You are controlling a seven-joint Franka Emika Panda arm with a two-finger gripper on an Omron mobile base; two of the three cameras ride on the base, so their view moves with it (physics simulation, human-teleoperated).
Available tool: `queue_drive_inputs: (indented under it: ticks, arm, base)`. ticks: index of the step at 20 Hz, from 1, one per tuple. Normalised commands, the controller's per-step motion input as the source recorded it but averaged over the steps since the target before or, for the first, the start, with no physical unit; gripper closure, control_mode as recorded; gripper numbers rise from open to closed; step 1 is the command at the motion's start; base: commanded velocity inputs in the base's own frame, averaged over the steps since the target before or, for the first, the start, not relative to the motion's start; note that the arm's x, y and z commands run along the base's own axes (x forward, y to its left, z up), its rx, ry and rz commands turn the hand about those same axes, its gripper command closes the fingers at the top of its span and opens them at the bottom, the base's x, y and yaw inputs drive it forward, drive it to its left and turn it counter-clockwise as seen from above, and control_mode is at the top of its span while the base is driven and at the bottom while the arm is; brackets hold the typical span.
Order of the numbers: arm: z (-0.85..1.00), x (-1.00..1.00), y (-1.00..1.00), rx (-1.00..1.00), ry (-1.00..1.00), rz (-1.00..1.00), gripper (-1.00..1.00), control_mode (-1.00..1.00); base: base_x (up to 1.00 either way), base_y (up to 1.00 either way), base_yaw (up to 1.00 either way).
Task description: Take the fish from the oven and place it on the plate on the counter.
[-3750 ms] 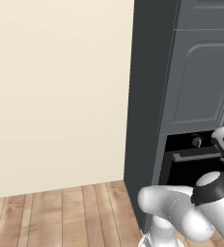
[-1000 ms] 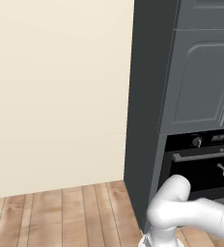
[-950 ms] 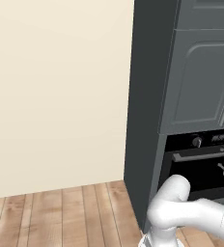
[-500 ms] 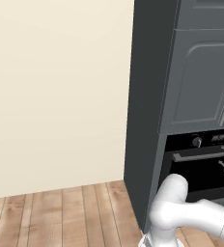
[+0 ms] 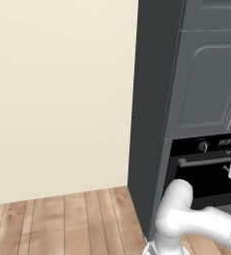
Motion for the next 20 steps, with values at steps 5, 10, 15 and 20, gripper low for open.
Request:
queue_drive_inputs:
  ticks: [5,10,15,20]
  arm:
    - [-0.14,0.26,0.00,0.00,0.00,-0.12,-1.00,-1.00]
    - [0.00,0.00,0.00,0.00,0.00,0.00,-1.00,-1.00]
    - [0.00,0.00,0.00,0.00,0.00,0.00,1.00,-1.00]
    - [0.00,0.00,0.00,0.00,0.00,0.00,1.00,-1.00]
  base:
    - [0.00,0.00,0.00]
    - [0.00,0.00,0.00]
    - [0.00,0.00,0.00]
    - [0.00,0.00,0.00]
